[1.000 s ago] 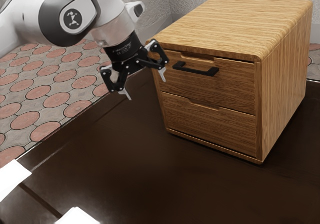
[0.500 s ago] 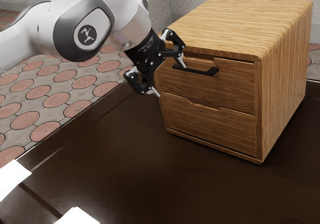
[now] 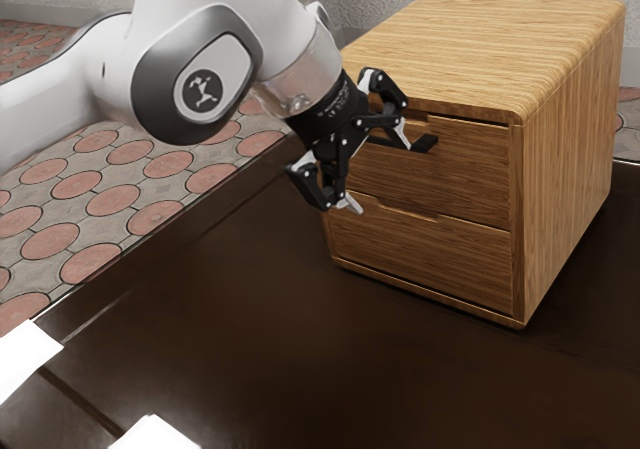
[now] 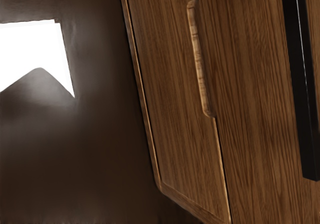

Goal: Pull the drawer handle with one arm to open the drawer

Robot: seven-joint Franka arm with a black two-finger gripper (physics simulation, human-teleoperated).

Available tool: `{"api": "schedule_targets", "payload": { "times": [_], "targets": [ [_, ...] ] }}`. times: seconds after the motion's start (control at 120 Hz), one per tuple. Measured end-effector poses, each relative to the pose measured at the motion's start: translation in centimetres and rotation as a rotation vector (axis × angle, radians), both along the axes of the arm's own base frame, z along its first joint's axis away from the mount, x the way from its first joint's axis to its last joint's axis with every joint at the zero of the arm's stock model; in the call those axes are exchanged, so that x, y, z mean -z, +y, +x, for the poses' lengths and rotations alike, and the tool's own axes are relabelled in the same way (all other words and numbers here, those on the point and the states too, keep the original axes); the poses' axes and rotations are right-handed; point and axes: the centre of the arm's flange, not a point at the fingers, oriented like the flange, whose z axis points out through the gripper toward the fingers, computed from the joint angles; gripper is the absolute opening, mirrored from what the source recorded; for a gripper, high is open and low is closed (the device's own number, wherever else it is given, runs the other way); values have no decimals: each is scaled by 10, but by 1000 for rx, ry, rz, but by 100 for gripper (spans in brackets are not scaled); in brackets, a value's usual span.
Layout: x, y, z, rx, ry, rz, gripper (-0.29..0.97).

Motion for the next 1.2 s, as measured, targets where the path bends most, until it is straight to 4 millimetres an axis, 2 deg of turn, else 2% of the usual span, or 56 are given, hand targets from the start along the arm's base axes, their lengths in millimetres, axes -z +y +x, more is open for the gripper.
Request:
{"api": "schedule_targets", "payload": {
  "times": [0.217, 0.617, 0.95, 1.075, 1.2],
  "targets": [
    [1, 9, 2, -55, 5, -18, 68],
    [10, 47, 14, -168, 14, -20, 68],
    [1, 75, 23, -234, -10, -29, 68],
    [1, 70, 25, -230, -14, -26, 68],
    [3, 43, 26, -188, -11, -24, 68]
  ]
}}
